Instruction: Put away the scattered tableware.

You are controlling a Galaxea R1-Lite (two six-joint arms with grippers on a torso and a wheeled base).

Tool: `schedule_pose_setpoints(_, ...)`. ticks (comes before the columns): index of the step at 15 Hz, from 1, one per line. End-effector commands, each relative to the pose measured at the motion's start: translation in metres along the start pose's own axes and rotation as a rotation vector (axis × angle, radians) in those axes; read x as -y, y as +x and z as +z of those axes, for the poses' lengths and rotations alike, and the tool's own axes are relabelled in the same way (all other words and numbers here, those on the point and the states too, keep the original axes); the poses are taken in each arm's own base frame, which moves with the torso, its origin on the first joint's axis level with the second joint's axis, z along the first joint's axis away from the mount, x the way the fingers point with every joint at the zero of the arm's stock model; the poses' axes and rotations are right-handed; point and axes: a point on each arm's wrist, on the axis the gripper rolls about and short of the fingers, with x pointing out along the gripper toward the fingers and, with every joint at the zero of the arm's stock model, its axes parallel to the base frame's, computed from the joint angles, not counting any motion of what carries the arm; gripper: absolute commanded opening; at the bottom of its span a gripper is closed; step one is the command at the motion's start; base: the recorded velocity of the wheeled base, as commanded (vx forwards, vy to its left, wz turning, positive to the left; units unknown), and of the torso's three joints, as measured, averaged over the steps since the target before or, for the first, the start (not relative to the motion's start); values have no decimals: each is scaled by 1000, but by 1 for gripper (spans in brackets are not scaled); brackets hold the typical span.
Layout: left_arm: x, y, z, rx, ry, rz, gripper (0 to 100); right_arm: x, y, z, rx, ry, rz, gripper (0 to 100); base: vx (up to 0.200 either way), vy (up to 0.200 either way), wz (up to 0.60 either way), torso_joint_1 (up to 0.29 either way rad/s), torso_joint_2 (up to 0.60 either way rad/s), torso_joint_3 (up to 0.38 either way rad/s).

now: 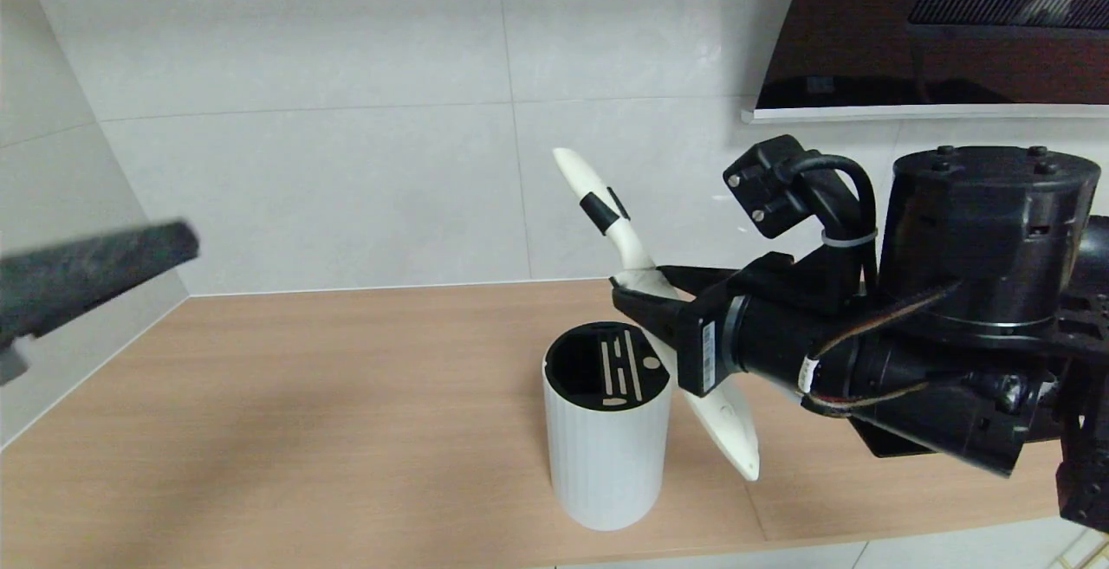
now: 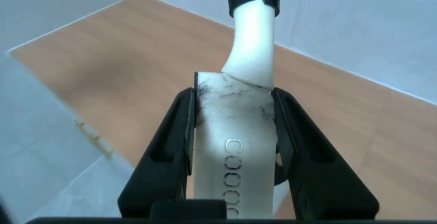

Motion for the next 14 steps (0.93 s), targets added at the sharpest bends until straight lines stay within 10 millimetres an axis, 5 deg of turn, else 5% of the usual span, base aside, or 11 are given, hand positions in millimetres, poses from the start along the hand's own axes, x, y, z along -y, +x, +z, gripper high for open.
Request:
schedule_pose_setpoints(1, -28, 66, -27, -150, -222, -63, 100, -10, -3, -5, -13, -1, 29, 0, 0, 0, 0, 0, 0, 0)
schedule_pose_setpoints(5, -36, 102, -60, -159, -318, -67, 100, -29, 1, -14, -41, 8, 53, 0, 0, 0, 0, 0, 0, 0)
schedule_pose_setpoints(14, -21, 128, -79, -122, -304, -69, 100, -58, 9, -20, -24, 48, 113, 0, 0, 0, 0, 0, 0, 0)
